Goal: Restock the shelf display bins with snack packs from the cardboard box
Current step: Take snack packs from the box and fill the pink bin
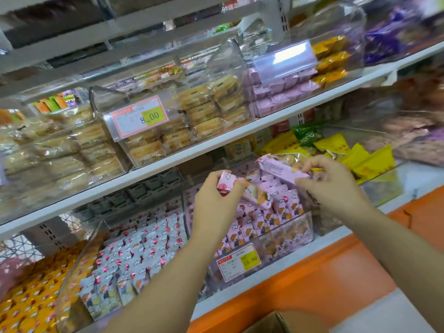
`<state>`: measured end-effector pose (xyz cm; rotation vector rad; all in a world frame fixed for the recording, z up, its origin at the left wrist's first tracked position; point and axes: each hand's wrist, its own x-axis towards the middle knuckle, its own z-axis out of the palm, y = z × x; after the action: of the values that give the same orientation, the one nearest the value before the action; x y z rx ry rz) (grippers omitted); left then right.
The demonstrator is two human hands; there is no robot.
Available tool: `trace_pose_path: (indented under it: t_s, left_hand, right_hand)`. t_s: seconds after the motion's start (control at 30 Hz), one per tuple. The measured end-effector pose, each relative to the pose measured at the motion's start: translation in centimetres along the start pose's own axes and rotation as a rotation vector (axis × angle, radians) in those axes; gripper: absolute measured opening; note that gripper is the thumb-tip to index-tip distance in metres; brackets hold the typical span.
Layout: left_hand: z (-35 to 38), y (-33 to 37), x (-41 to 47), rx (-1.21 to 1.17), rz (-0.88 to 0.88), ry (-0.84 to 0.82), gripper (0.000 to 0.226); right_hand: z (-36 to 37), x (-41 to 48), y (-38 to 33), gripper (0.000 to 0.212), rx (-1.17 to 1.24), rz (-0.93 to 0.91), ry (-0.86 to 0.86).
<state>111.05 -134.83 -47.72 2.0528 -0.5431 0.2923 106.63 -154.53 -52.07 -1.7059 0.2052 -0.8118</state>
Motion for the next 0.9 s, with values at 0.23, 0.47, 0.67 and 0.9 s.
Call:
trace_pose_path:
  t_s: [0.23,0.47,0.67,0.9]
  left_hand:
    - [3.8,0.6,1.8,0.130,-0.001,-0.224,0.057]
    - [4.9,-0.5,1.9,0.322,0.088,-0.255,0.037]
    - [4.0,-1.6,0.8,0.492,0.159,-0.308,0.052]
    - [3.8,-1.5,0.6,0.489,0.124,-0.341,0.044]
  right_hand:
    - [0.5,-0.6,1.5,0.013,-0.478,-0.297,-0.260]
    - [1.0,-0.7,1.1,0.037,-0.910,-0.327,-0.282]
    - [2.0,-0.5,0.1,0.084,-1.089,-0.268,-0.461]
    - [2.0,-0.5,-0.8,0.089,-1.022,-0.278,-0.572]
